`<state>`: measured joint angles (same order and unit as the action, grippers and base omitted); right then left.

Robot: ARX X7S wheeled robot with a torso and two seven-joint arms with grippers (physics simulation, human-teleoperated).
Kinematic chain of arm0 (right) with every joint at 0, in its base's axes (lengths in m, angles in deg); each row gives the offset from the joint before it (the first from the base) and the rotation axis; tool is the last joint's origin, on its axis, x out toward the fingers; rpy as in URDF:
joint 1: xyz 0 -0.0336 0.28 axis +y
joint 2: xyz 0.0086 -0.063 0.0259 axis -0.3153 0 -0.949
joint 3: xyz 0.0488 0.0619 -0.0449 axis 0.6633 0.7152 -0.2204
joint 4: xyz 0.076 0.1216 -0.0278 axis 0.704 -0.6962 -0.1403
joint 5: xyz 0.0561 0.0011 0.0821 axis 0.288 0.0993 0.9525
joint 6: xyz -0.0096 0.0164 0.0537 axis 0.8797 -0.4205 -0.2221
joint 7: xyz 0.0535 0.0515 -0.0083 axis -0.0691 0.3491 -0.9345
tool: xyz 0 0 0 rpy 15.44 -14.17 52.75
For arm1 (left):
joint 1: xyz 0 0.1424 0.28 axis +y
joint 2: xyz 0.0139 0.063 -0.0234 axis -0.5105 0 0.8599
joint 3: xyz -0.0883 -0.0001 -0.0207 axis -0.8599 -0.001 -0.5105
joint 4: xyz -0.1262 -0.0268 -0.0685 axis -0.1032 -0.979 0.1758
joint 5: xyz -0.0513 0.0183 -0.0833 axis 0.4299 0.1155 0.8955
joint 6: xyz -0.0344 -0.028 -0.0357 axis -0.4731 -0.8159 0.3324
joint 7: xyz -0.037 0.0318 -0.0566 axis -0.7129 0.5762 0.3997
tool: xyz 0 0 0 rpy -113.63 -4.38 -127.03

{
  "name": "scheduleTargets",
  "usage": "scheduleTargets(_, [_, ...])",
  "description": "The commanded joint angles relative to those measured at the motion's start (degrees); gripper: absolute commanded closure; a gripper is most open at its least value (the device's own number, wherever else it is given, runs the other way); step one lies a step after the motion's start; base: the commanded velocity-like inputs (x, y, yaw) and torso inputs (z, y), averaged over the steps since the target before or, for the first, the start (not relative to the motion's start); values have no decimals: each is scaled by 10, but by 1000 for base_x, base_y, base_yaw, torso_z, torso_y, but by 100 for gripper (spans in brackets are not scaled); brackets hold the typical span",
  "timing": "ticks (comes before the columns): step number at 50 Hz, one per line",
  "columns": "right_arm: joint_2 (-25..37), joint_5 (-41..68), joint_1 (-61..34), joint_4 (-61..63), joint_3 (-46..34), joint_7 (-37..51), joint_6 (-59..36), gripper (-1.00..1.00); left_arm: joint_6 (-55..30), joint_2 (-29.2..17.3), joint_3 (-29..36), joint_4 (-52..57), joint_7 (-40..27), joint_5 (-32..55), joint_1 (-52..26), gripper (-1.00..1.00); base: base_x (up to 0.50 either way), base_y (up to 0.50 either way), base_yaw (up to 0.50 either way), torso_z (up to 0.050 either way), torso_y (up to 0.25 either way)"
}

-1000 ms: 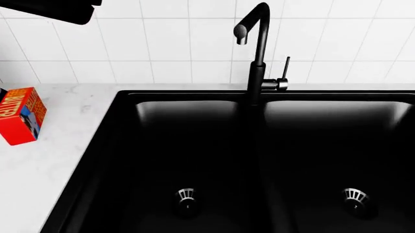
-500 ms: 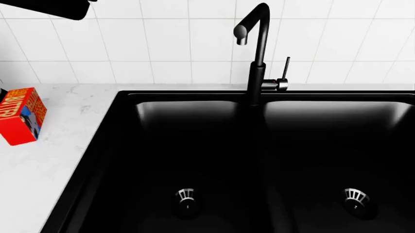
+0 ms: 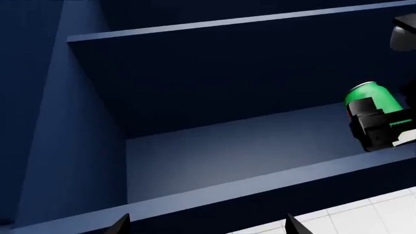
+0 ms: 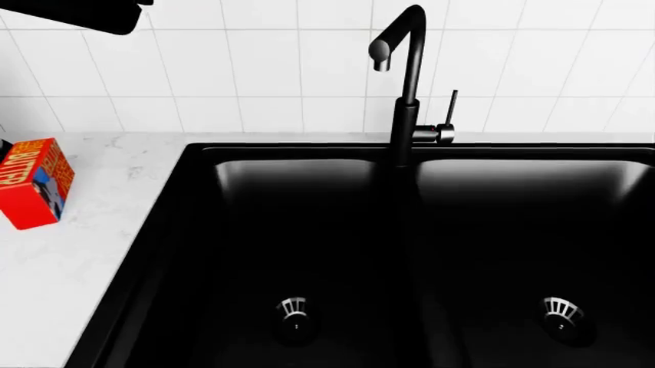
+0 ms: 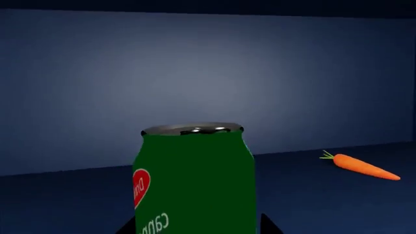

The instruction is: Pick the jam and canned food from the counter and place them in the cabinets closest to them.

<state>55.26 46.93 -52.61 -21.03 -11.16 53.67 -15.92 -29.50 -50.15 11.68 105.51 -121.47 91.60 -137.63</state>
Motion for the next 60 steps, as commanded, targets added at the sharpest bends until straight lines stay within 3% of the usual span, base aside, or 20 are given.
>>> scheduleTargets(1, [22,-12,33,-113,-54,-6,4,-100,-3,-1,1,3,-3,4,-3,-100,0,0,0,0,0])
scheduleTargets(22, [30,-60,-38,-8,-111,-55,61,-100,-8,-1,0,4,-7,14,-18,-100,1,0,0,0,0])
scheduleTargets(46, [21,-70,-62,22,-116,-88,95,-100,-9,-4,-1,5,-9,17,-23,-100,0,0,0,0,0])
scheduleTargets(60, [21,-44,-91,65,-90,-72,67,-100,-5,-12,-20,9,-29,44,-40,-100,0,0,0,0,0])
